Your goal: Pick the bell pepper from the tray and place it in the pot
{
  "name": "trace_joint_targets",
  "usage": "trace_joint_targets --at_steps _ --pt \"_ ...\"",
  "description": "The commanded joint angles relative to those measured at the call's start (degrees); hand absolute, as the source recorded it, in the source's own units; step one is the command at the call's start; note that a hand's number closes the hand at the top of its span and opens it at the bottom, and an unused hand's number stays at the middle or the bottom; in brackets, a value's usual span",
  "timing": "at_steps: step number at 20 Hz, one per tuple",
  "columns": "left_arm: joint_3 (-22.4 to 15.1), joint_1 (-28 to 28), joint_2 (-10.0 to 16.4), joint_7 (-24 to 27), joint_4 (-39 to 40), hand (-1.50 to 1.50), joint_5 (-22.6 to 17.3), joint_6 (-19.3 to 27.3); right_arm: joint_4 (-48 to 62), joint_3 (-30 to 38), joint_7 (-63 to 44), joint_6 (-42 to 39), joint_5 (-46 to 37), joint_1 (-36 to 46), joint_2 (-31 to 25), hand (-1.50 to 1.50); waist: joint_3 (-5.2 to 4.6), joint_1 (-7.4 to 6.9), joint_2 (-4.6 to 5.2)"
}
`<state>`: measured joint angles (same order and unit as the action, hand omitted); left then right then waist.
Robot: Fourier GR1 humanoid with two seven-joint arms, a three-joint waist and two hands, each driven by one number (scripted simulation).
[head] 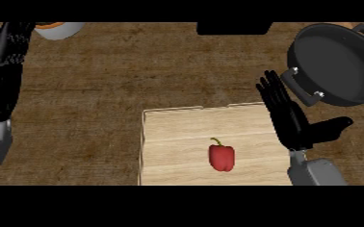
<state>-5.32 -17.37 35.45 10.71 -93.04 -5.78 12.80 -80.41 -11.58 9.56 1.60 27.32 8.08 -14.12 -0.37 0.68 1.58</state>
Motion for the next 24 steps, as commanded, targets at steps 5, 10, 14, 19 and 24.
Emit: trace_joint_targets --at_steps 5,10,14,19,24 --pt "-0.7 1.1 -9.9 -5.5 3.7 0.00 -8.1 0.9 -8.1 -7.7 -10.6 -15.2 -6.5 18.2 -13.9 1.50 -0.23 -4.09 -1.71" --pt "0.3 1.7 -13.3 -7.5 7.7 0.00 -12.2 0.7 -7.0 -8.6 -6.1 -16.9 -26.7 24.8 -30.1 -1.50 0.05 -1.71 -1.10" --pt "0.9 2.0 -14.6 -7.7 8.2 0.00 -12.8 1.0 -10.7 -11.3 5.1 -23.9 -29.4 24.8 -32.4 -1.50 0.37 -0.94 -1.43" --pt "2.7 1.4 -14.4 -7.7 9.9 0.00 -13.1 0.1 -20.6 -14.9 0.7 -26.2 -35.8 24.3 -34.3 -1.50 0.32 -0.06 -1.83" --pt "0.8 0.5 -16.0 -10.8 7.1 0.00 -11.6 2.5 -23.1 -17.6 -8.6 -36.3 -38.0 29.6 -37.4 -1.50 0.29 -0.58 -1.85"
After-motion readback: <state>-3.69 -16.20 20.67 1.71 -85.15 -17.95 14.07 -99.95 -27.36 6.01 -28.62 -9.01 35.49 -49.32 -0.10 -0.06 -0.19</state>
